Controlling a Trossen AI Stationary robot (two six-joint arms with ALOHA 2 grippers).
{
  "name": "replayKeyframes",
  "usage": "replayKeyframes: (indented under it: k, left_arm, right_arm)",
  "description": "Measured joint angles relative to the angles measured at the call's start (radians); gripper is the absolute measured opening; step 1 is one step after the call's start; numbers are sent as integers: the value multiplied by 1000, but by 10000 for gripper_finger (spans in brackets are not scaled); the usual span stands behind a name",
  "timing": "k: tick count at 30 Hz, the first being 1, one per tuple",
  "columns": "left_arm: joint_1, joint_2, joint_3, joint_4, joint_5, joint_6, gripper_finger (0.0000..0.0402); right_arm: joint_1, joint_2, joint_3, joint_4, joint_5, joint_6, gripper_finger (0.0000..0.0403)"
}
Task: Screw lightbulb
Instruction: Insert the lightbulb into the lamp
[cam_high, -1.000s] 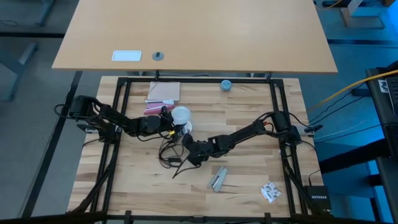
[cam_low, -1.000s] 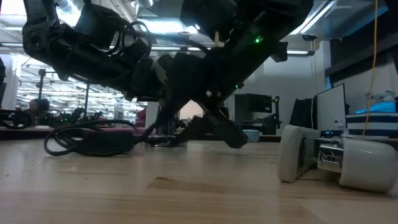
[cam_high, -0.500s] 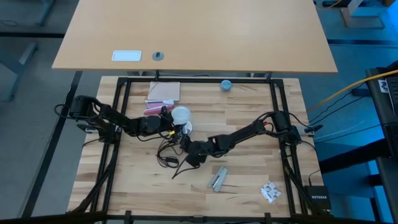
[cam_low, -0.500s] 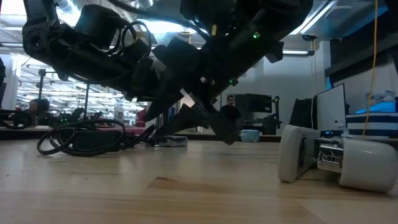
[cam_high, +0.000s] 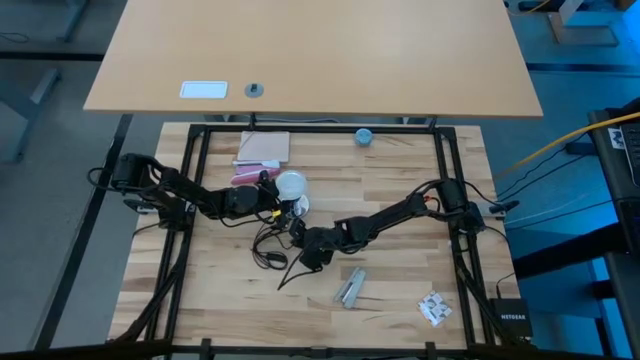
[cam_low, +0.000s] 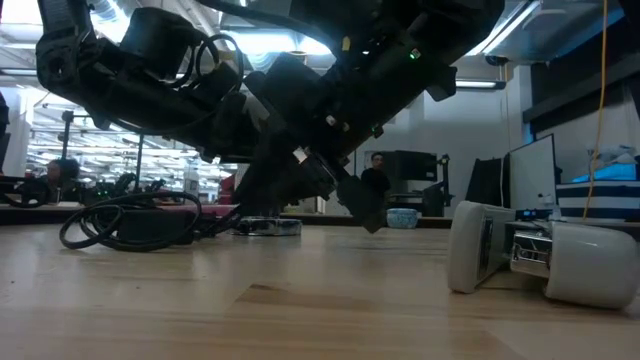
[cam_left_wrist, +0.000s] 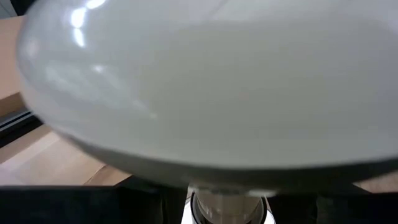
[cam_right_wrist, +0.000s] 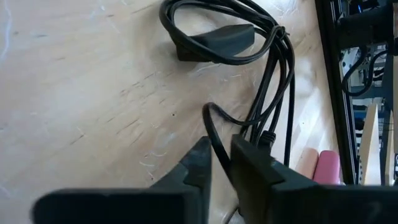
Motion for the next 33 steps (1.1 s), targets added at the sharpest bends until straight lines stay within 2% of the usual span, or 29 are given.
replayKeyframes:
  k: [6, 11, 19, 22, 26, 29, 33]
  left_arm:
    - [0, 0, 0, 0, 0, 0, 170]
    - [0, 0, 0, 0, 0, 0, 170]
    - [0, 0, 0, 0, 0, 0, 170]
    - [0, 0, 0, 0, 0, 0, 170]
    - [0, 0, 0, 0, -1, 0, 170]
    - [0, 0, 0, 0, -1, 0, 170]
    - [0, 0, 0, 0, -1, 0, 170]
  right_arm:
    - [0, 0, 0, -2, 15, 4, 7]
    - [1, 0, 0, -40, 51, 5, 6]
    - [21, -2, 3, -259, 71, 30, 3]
    - [35, -3, 5, -307, 117, 36, 3]
    - [50, -4, 3, -357, 234, 51, 2]
    - [49, -2, 2, -404, 328, 93, 1]
    - [39, -2, 1, -481, 403, 167, 1]
